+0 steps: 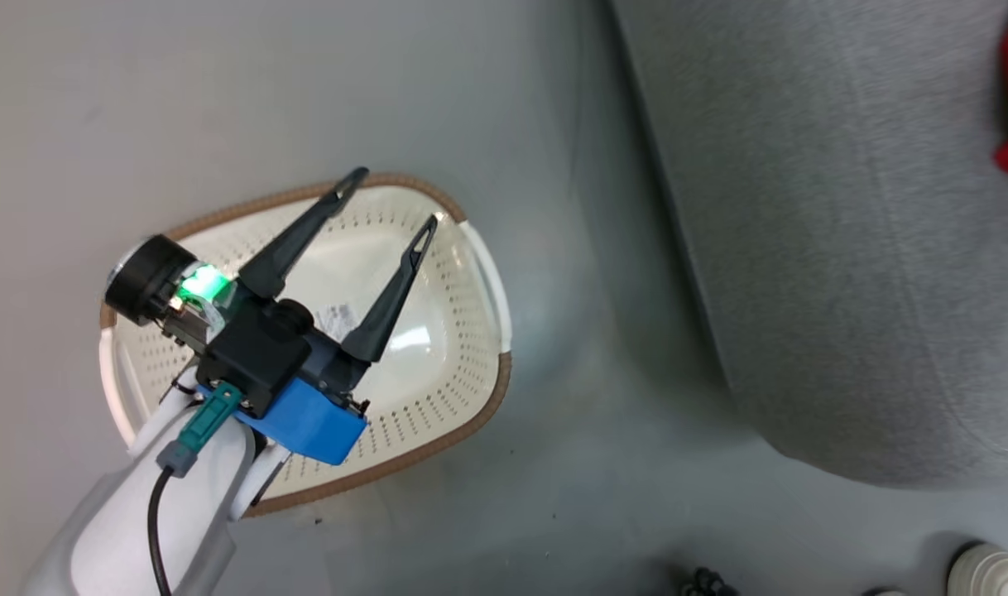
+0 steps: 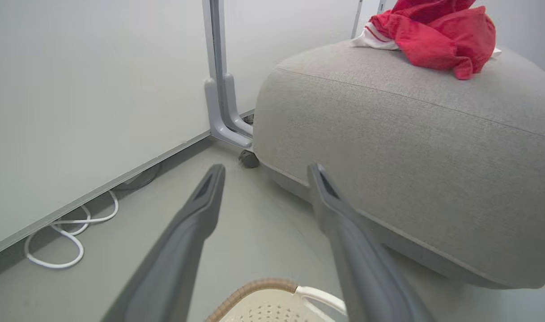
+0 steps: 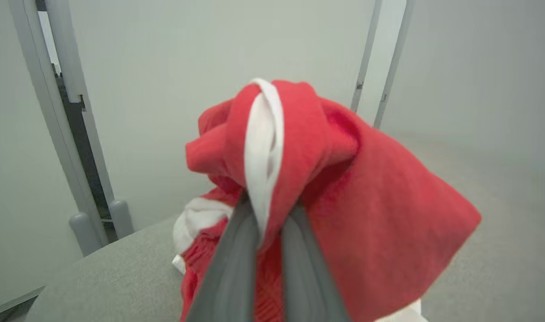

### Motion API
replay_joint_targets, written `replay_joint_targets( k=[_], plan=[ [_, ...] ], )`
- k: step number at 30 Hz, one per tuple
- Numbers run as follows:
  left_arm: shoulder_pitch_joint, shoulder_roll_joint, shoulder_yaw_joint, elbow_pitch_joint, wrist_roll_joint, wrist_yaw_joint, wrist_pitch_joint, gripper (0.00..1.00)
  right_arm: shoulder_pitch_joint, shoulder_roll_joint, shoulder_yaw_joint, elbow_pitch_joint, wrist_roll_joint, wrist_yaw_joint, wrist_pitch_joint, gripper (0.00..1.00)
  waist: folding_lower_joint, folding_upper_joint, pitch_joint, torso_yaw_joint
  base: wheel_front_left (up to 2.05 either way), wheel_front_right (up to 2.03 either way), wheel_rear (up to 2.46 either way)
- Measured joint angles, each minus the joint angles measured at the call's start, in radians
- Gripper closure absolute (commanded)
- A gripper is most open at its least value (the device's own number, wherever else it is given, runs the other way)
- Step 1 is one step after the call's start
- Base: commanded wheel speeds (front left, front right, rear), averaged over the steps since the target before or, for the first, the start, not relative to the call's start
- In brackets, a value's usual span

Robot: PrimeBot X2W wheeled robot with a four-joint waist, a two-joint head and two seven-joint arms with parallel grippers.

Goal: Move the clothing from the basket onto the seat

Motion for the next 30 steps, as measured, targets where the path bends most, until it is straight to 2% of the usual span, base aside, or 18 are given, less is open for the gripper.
replay_joint_targets(
  k=[2,6,14,15,16,17,18,30],
  plan=[
    [-0.006,0.004,0.003,-0.020,0.003,0.002,0.004,0.00,0.003,0.017,-0.008,0.054,0.001,0.000,-0.026,1.00,0.0000,0.0000,0.032,0.014,0.00,0.00,0.00],
    [-0.006,0.003,-0.003,-0.030,0.003,0.009,0.005,0.00,0.028,0.028,0.045,0.149,0.039,0.000,-0.080,1.00,0.0001,-0.0001,0.065,0.039,0.00,0.00,0.00],
    [0.014,-0.004,-0.010,-0.029,-0.008,0.017,0.002,0.00,0.053,-0.032,0.092,0.256,0.094,0.000,-0.121,1.00,-0.0001,0.0000,0.034,0.049,0.00,0.00,0.00],
    [0.014,-0.004,-0.009,-0.029,-0.008,0.017,0.000,0.00,0.053,-0.038,0.101,0.264,0.097,0.000,-0.124,0.92,-0.0001,0.0000,0.030,0.048,0.00,0.00,0.00],
    [0.015,-0.005,-0.009,-0.027,-0.008,0.018,-0.001,0.00,0.052,-0.043,0.110,0.272,0.102,0.000,-0.125,0.78,-0.0001,0.0000,0.026,0.048,0.00,0.00,0.00],
    [0.016,-0.007,-0.010,-0.025,-0.009,0.020,-0.001,0.00,0.052,-0.048,0.119,0.278,0.105,0.000,-0.127,0.32,-0.0001,0.0000,0.020,0.047,0.00,0.00,0.00],
    [0.018,-0.009,-0.012,-0.023,-0.011,0.021,-0.002,0.00,0.053,-0.053,0.127,0.283,0.106,0.000,-0.129,0.00,-0.0002,0.0000,0.014,0.047,0.00,0.00,0.00],
    [0.027,-0.032,-0.021,0.010,-0.019,0.021,-0.008,0.00,0.053,-0.085,0.220,0.347,0.146,0.000,-0.133,0.00,-0.0002,0.0000,-0.032,0.046,0.00,0.00,0.00]
  ],
)
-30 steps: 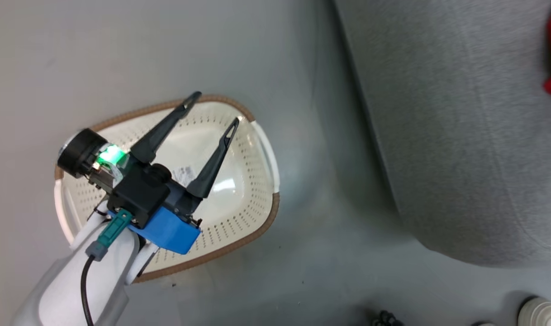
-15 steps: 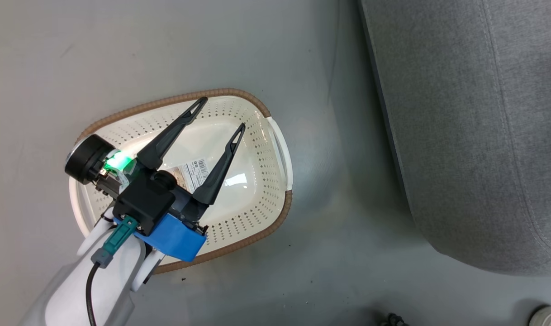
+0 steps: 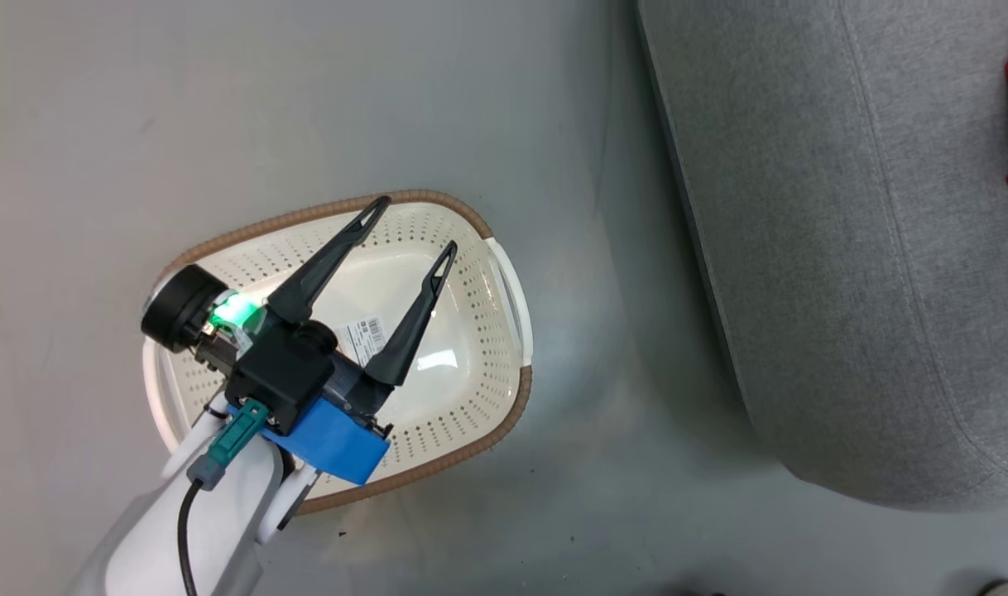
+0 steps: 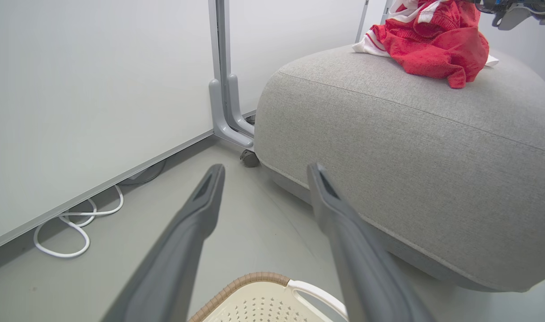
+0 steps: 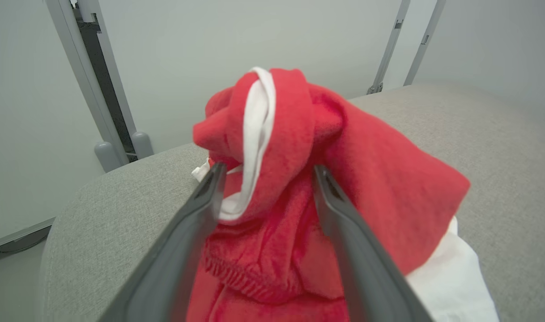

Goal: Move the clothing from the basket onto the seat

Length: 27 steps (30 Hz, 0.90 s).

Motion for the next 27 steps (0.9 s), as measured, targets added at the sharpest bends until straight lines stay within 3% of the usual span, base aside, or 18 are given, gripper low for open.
replay_joint_targets(
  k=[14,21,27],
  plan=[
    [0.165,-0.149,0.047,0.096,-0.070,-0.021,-0.002,0.00,0.254,-0.019,0.170,-0.058,-0.073,0.000,0.000,0.00,-0.0003,0.0000,-0.268,0.043,0.00,0.00,0.00],
    [0.272,-0.212,0.107,0.137,-0.093,-0.030,-0.003,0.00,0.455,0.030,0.196,-0.217,-0.044,0.000,0.024,0.00,-0.0004,0.0001,-0.442,0.088,0.00,0.00,0.00],
    [0.356,-0.236,0.148,0.162,-0.105,-0.032,-0.003,0.00,0.655,0.069,0.220,-0.425,-0.025,0.000,0.102,0.00,-0.0005,0.0001,-0.577,0.135,0.00,0.00,0.00]
  ],
)
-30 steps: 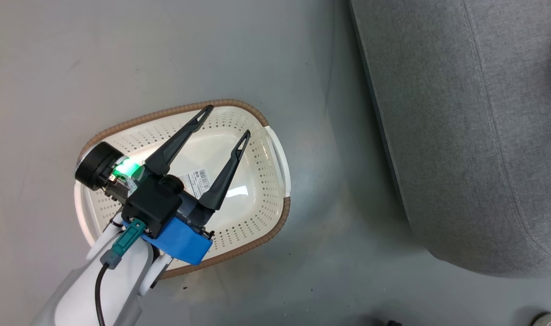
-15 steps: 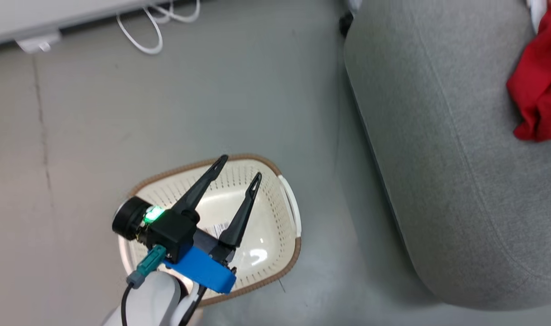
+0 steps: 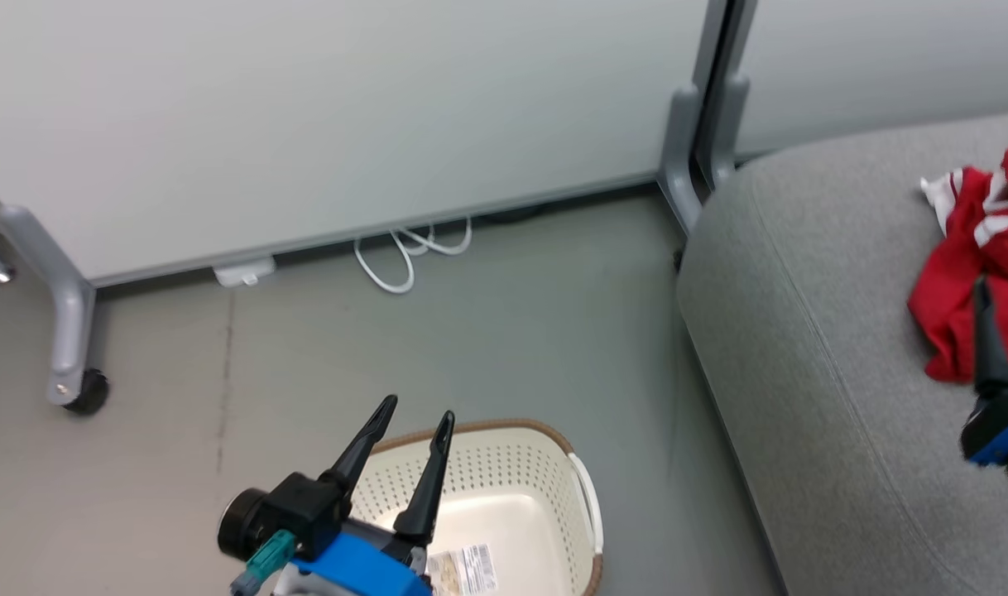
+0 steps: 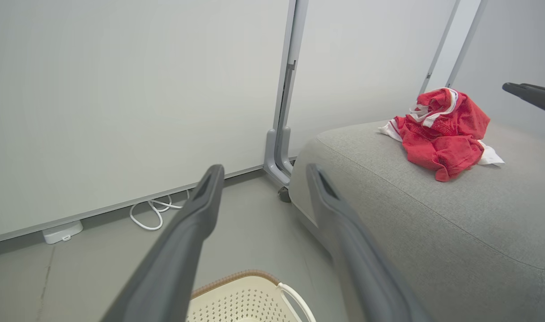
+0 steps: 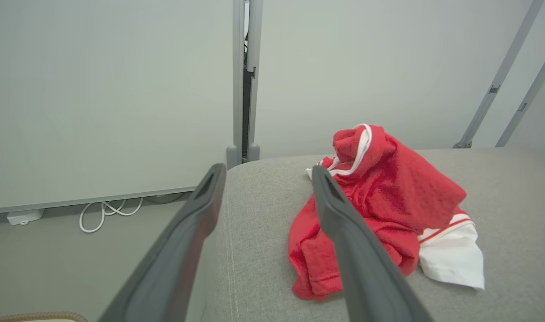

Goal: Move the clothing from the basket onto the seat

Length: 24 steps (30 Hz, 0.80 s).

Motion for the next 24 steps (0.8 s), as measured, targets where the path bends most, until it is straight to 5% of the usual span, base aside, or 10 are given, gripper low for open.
replay_joint_targets(
  k=[10,24],
  plan=[
    [0.066,-0.003,0.103,0.035,-0.003,-0.003,0.000,0.00,0.273,0.143,0.024,-0.325,-0.024,0.000,0.061,0.00,0.0001,0.0000,-0.101,0.105,0.00,0.00,0.00],
    [0.085,-0.012,0.235,0.106,0.002,-0.003,0.000,0.00,0.414,0.260,0.095,-0.422,-0.061,0.000,0.051,0.00,0.0004,0.0000,-0.116,0.196,0.00,0.00,0.00]
  ],
)
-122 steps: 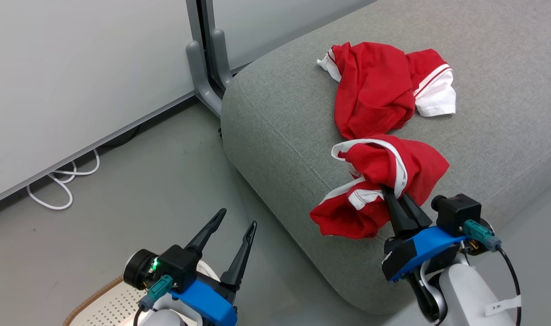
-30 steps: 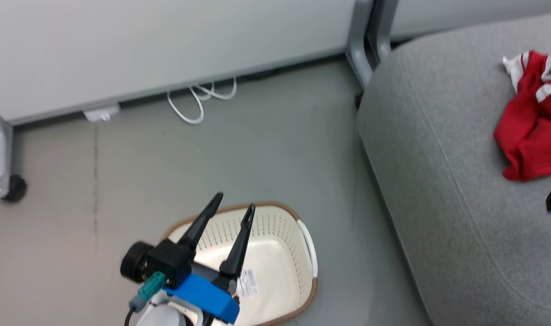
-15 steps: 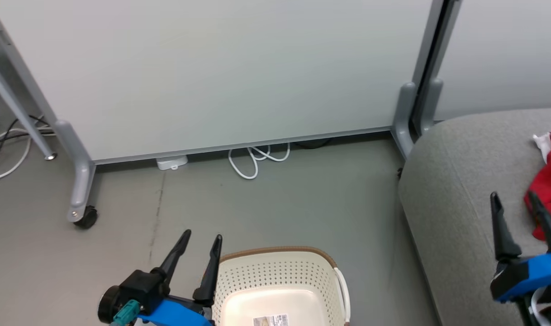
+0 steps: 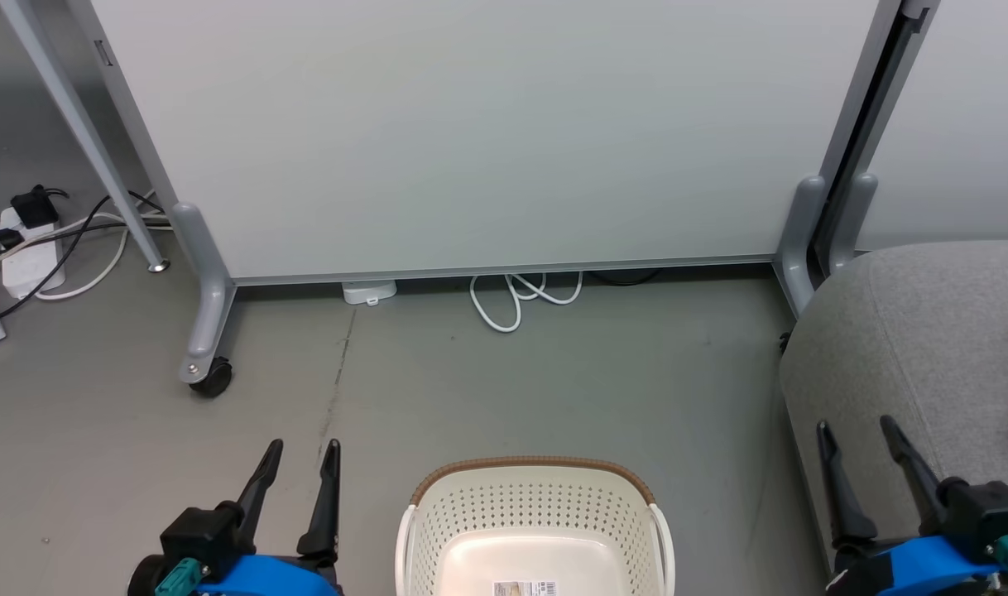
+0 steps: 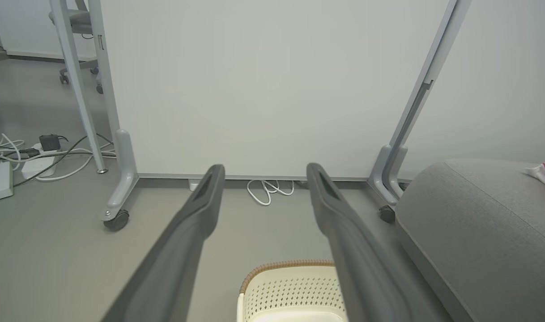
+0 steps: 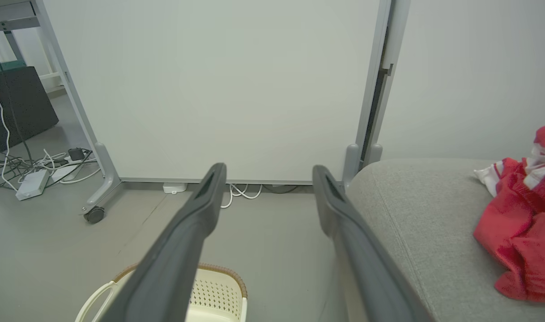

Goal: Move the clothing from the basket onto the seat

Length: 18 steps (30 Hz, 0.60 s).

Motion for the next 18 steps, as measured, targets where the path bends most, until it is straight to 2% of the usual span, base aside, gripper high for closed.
replay_joint_targets(
  k=[18],
  plan=[
    [0.021,-0.012,0.046,0.032,0.000,0.000,0.000,0.00,0.026,0.029,0.030,0.045,0.016,0.000,-0.026,0.00,0.0000,0.0000,-0.003,0.001,0.00,0.00,0.00]
  ],
)
